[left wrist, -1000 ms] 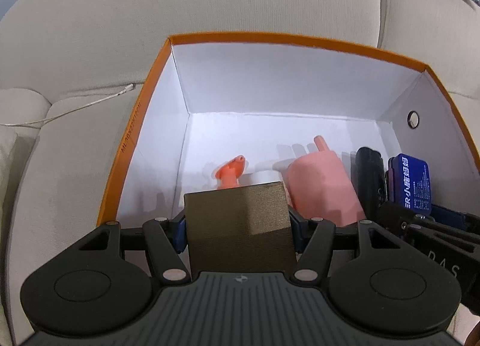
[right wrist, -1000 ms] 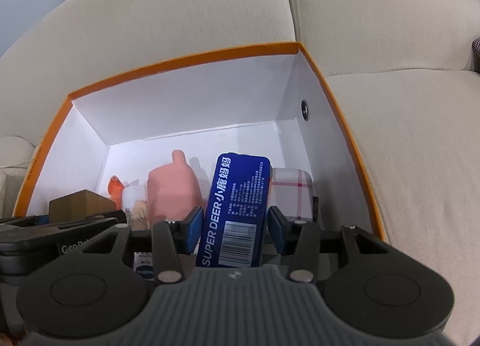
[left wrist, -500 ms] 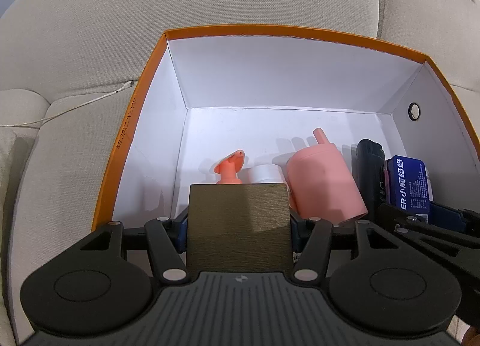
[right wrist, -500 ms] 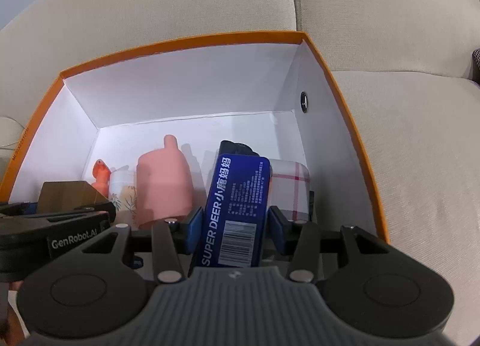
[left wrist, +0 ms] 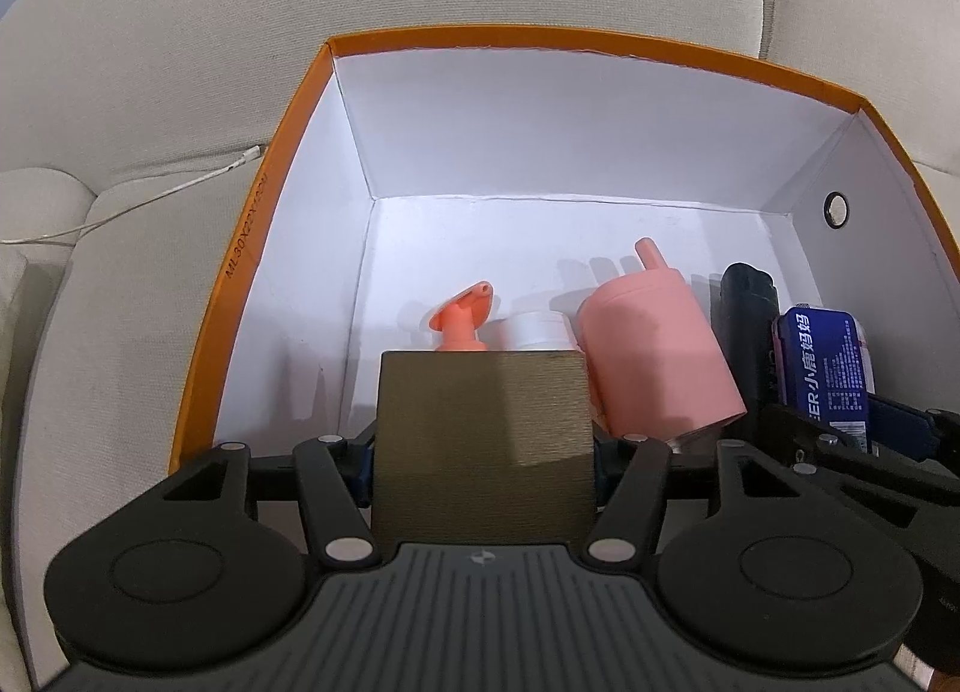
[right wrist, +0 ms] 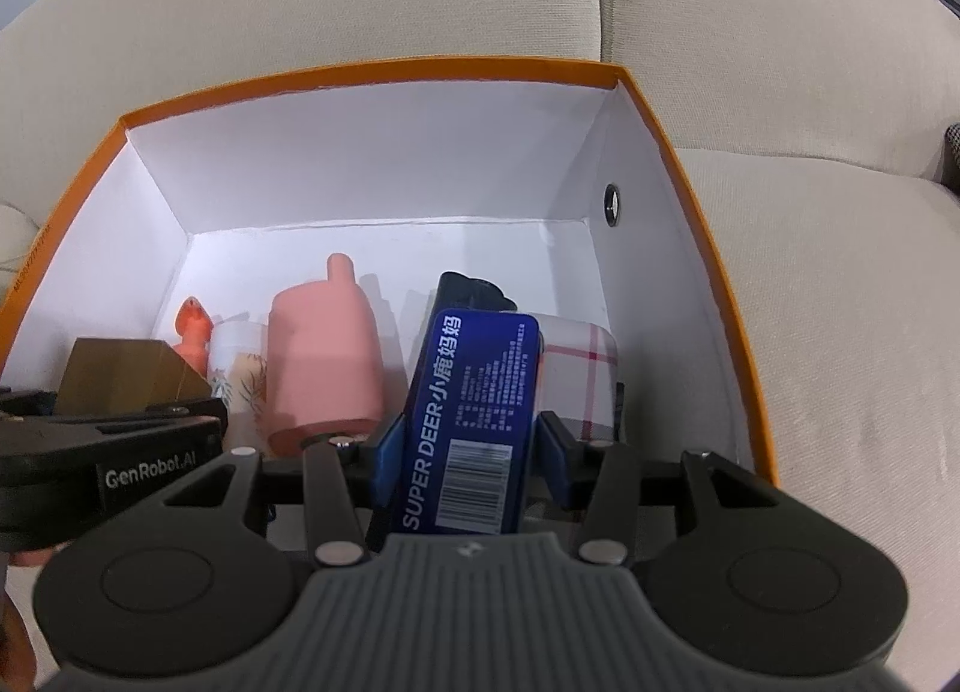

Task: Organize rigid objects
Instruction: 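Open both tools to release the cardboard box and blue tin inside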

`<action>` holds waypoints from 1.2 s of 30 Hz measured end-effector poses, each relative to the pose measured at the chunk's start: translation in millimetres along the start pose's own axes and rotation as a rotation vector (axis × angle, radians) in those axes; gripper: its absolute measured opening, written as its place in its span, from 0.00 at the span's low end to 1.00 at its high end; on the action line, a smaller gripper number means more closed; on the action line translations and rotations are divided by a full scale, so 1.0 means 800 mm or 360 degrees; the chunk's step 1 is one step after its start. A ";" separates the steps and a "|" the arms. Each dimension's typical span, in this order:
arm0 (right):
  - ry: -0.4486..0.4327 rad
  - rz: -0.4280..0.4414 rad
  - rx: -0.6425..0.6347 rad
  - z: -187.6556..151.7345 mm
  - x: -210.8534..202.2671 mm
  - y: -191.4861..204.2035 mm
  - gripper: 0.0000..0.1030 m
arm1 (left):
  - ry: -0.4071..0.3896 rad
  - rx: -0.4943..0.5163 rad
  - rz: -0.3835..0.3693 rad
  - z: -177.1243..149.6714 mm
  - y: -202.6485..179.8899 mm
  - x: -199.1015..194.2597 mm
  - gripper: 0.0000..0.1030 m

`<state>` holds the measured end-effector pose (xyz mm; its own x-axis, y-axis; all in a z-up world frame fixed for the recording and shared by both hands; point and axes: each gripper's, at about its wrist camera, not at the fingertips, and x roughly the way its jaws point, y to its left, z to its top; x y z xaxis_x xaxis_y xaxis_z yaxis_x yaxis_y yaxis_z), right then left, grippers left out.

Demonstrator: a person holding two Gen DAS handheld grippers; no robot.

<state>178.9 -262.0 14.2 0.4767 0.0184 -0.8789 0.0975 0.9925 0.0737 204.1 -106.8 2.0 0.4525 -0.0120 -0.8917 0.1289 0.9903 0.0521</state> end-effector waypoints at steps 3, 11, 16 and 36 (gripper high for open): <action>-0.0001 -0.0008 -0.0011 0.000 0.000 0.003 0.47 | 0.0004 -0.0006 -0.0004 0.000 0.000 0.001 0.70; -0.0001 -0.0014 -0.0011 0.000 0.001 0.003 0.48 | 0.0016 -0.0013 -0.0015 0.000 0.002 0.006 0.72; 0.0000 -0.0019 -0.0010 0.000 0.002 0.003 0.49 | 0.0033 0.0008 -0.0017 0.000 0.000 0.009 0.76; -0.0079 -0.0015 0.0001 0.004 -0.028 0.000 0.63 | -0.0049 -0.0018 -0.0069 0.009 0.003 -0.017 0.77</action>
<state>170.9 -262.5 35.4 0.5187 0.0032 -0.8549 0.1026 0.9925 0.0660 204.5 -105.6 17.4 0.4737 -0.0592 -0.8787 0.1391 0.9902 0.0083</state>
